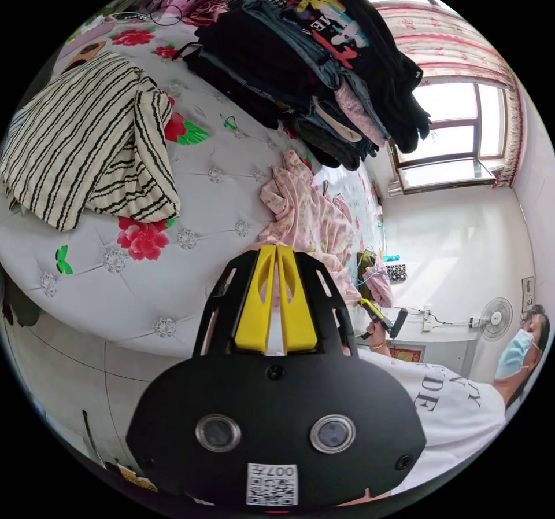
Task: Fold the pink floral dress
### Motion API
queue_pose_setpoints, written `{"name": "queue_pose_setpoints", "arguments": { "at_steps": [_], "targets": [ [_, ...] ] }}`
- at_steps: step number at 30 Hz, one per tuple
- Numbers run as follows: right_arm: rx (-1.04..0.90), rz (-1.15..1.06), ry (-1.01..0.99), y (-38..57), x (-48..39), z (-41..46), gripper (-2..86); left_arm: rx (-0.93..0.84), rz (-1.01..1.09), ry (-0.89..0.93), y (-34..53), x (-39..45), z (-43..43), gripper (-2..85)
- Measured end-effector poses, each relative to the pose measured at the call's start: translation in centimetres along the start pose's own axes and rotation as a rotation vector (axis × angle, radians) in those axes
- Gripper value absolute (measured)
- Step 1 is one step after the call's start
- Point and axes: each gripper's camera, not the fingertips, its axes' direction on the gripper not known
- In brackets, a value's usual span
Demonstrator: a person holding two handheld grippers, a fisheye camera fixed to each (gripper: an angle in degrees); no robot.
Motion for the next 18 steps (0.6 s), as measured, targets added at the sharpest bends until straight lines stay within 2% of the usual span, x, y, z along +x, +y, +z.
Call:
{"name": "queue_pose_setpoints", "arguments": {
  "at_steps": [4,7,9,14,17,18],
  "targets": [
    [0.281,0.119,-0.132,5.4,3.2,-13.5,-0.1,0.023,0.098,0.064,4.6,1.0,-5.3,-1.0],
    [0.403,0.158,-0.214,8.1,4.5,-18.8,-0.2,0.067,0.166,0.151,7.3,2.0,-7.8,-1.0],
    [0.398,0.164,-0.242,7.8,5.1,-19.0,-0.2,0.086,0.168,0.195,7.6,1.9,-7.9,-1.0],
    [0.195,0.234,-0.231,-1.3,7.2,-13.8,-0.2,0.044,0.091,0.206,0.1,2.4,-2.7,-1.0],
    [0.302,0.221,-0.241,-10.1,7.2,-17.5,-0.2,0.14,0.216,0.29,-6.5,10.1,-4.4,-1.0],
    [0.404,0.207,-0.244,-13.1,6.6,-21.6,-0.2,0.176,0.255,0.307,-7.5,12.4,-5.7,-1.0]
  ]
}}
